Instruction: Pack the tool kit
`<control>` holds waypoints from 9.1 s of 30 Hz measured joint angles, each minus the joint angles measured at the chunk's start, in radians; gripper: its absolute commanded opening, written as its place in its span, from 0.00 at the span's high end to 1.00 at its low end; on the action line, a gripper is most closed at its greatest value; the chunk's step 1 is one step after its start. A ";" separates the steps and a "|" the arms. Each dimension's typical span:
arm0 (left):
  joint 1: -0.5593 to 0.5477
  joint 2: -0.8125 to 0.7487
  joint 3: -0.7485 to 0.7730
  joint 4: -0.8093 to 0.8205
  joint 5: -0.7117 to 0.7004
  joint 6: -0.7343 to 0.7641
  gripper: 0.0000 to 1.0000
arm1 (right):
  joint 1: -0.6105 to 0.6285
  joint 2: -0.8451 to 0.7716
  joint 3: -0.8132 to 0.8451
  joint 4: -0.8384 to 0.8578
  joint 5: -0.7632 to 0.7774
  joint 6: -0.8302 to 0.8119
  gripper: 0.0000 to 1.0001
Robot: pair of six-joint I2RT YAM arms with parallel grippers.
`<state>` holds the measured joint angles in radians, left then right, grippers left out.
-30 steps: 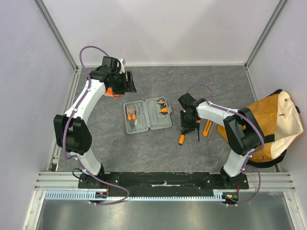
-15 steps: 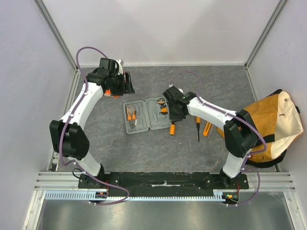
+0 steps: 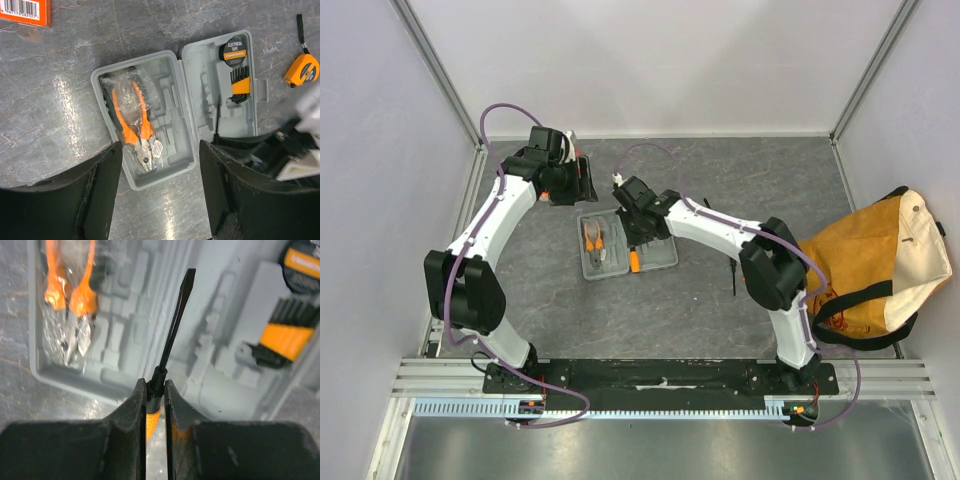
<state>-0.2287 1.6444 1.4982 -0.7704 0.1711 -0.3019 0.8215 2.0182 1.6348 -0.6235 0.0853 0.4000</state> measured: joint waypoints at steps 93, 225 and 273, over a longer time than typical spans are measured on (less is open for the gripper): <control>-0.116 0.441 0.150 0.112 -0.069 -0.217 0.87 | 0.007 0.106 -0.059 0.272 -0.003 0.120 0.75; 0.031 -0.198 -0.266 0.249 0.181 -0.182 0.44 | -0.069 -0.194 -0.032 0.220 0.091 0.095 0.84; 0.032 -0.279 -0.458 0.355 0.100 -0.202 0.48 | -0.027 0.267 0.118 0.452 0.117 0.154 0.80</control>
<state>-0.1963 1.3651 1.0401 -0.4156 0.2707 -0.5037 0.7940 2.2852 1.7531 -0.1715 0.2028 0.5537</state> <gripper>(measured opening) 0.531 0.302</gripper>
